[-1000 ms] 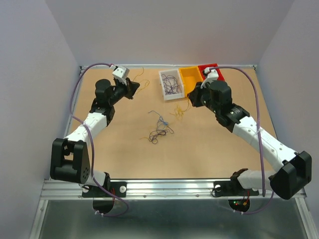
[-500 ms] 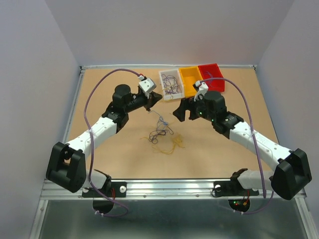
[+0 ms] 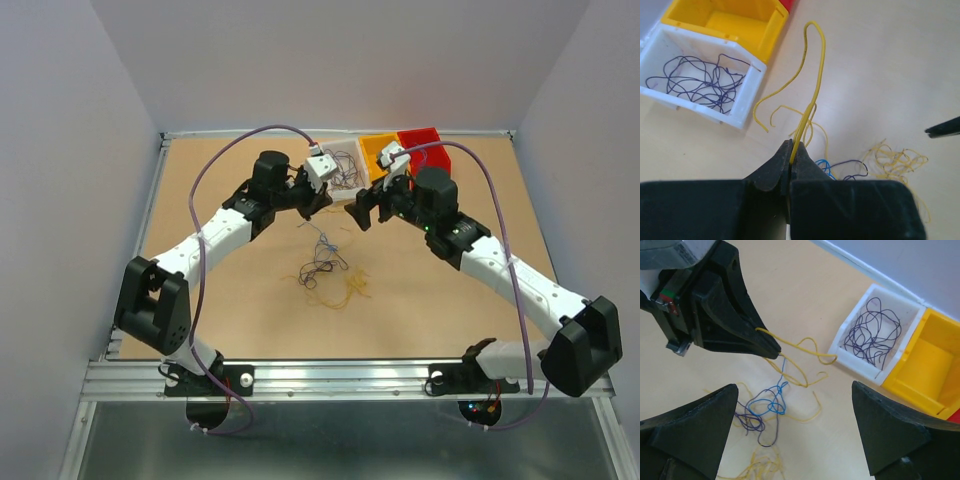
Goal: Untangle the cables
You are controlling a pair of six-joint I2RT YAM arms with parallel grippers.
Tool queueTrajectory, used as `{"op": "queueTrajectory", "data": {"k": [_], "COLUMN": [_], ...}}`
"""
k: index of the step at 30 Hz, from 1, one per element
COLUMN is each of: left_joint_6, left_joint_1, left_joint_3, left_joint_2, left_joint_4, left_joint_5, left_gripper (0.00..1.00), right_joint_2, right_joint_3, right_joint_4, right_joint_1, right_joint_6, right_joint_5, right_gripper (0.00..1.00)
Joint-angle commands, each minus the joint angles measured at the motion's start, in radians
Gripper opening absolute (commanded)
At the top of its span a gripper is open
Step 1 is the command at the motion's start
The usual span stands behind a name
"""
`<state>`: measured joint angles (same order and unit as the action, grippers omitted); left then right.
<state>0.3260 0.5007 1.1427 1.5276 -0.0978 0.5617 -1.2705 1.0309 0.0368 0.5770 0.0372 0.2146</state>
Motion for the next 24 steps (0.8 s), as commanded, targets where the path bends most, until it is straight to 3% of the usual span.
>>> {"op": "queueTrajectory", "data": {"k": [1,5,9,14,24], "left_joint_6": [0.107,0.139,0.206,0.222,0.229], "left_joint_1": [0.028,0.044,0.059,0.061,0.059], "left_joint_3": [0.094,0.092,0.127,0.106,0.111], "left_joint_2": [-0.004,-0.015,0.005,-0.035,-0.053], "left_joint_4": [0.216,0.280,0.417,0.418,0.441], "left_joint_5": [0.023,0.021,0.055,0.069,0.096], "left_gripper": [0.00,0.00,0.00,0.00,0.00], "right_joint_2": [-0.010,0.003,-0.021,-0.032,-0.050], "right_joint_3": [0.014,-0.032,-0.011,-0.041,-0.061], "right_joint_4": [0.098,0.196,0.166,0.152,0.135], "right_joint_1": [0.003,0.003,0.003,0.003,0.003], "right_joint_6": [0.188,0.263,0.305,0.317,0.296], "right_joint_5": [0.003,0.081,0.156,0.285,0.381], "right_gripper": [1.00,1.00,0.94,0.77,0.68]}}
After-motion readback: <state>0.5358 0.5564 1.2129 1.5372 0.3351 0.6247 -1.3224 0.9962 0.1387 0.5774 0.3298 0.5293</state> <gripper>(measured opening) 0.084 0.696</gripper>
